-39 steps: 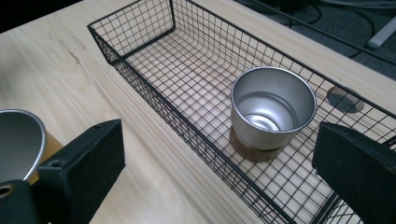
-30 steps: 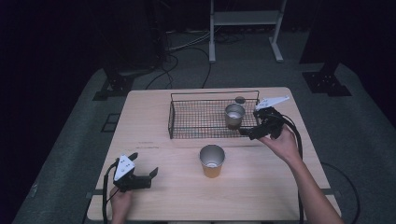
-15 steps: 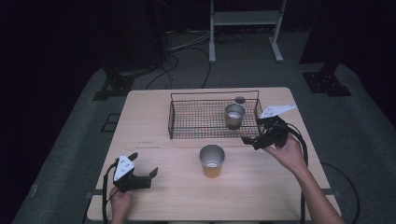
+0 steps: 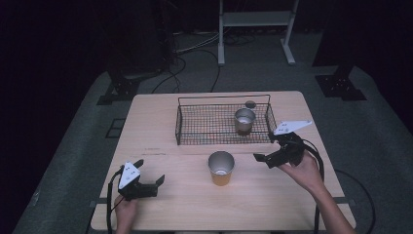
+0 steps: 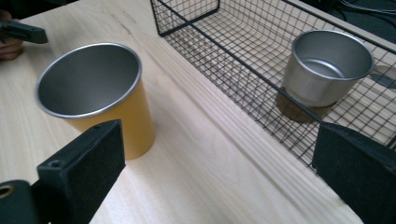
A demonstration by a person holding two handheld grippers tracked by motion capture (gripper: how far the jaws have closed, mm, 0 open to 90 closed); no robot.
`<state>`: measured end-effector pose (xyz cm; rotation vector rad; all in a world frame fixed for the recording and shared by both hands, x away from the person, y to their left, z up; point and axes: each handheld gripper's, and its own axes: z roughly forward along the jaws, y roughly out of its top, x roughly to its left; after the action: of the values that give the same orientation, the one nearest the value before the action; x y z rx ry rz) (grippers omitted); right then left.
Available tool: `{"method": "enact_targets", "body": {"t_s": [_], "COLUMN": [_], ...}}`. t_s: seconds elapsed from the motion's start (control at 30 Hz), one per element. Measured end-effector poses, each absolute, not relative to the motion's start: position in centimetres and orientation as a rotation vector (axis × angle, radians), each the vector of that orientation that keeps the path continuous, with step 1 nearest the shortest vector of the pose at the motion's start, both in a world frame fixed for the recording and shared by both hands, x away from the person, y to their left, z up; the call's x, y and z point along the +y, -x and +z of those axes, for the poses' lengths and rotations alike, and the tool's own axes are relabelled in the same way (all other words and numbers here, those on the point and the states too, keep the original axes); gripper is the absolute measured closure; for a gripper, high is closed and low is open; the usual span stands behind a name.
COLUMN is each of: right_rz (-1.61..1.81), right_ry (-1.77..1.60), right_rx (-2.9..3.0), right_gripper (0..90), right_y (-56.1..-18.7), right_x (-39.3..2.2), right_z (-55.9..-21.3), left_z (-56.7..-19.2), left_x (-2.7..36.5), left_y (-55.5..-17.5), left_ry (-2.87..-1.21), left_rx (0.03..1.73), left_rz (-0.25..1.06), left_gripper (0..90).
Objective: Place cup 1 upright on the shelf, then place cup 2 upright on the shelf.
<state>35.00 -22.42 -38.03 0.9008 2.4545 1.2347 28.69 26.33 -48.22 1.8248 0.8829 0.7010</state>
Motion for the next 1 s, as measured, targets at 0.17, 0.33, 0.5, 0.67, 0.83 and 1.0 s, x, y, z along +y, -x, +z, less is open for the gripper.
{"method": "enact_targets", "body": {"t_s": [0.17, 0.33, 0.5, 0.67, 0.83, 1.0], "right_rz": [1.231, 1.255, 1.255, 1.274, 1.259, 1.252], "right_ry": [-0.878, -0.853, -0.828, -0.816, -0.773, -0.754], "right_rx": [2.469, 2.470, 2.462, 2.471, 2.493, 2.514], "right_gripper": [1.8, 1.8, 1.7, 1.7, 1.7, 1.7], "right_y": [-34.1, -33.1, -32.4, -31.8, -31.2, -31.0], "right_x": [-22.0, -21.7, -21.4, -20.9, -19.8, -19.2], "right_z": [-38.4, -38.6, -38.7, -39.2, -39.6, -39.8], "left_z": [-48.2, -48.2, -48.2, -48.2, -48.2, -48.2], "left_x": [26.3, 26.3, 26.3, 26.3, 26.3, 26.3], "left_y": [-28.7, -28.7, -28.7, -28.7, -28.7, -28.7], "left_ry": [-1.825, -1.824, -1.825, -1.826, -1.828, -1.826], "left_rx": [0.885, 0.888, 0.887, 0.886, 0.886, 0.887], "left_rz": [0.698, 0.698, 0.698, 0.698, 0.699, 0.698], "left_gripper": [0.0, 0.0, 0.0, 0.0, 0.0, 0.0]}}
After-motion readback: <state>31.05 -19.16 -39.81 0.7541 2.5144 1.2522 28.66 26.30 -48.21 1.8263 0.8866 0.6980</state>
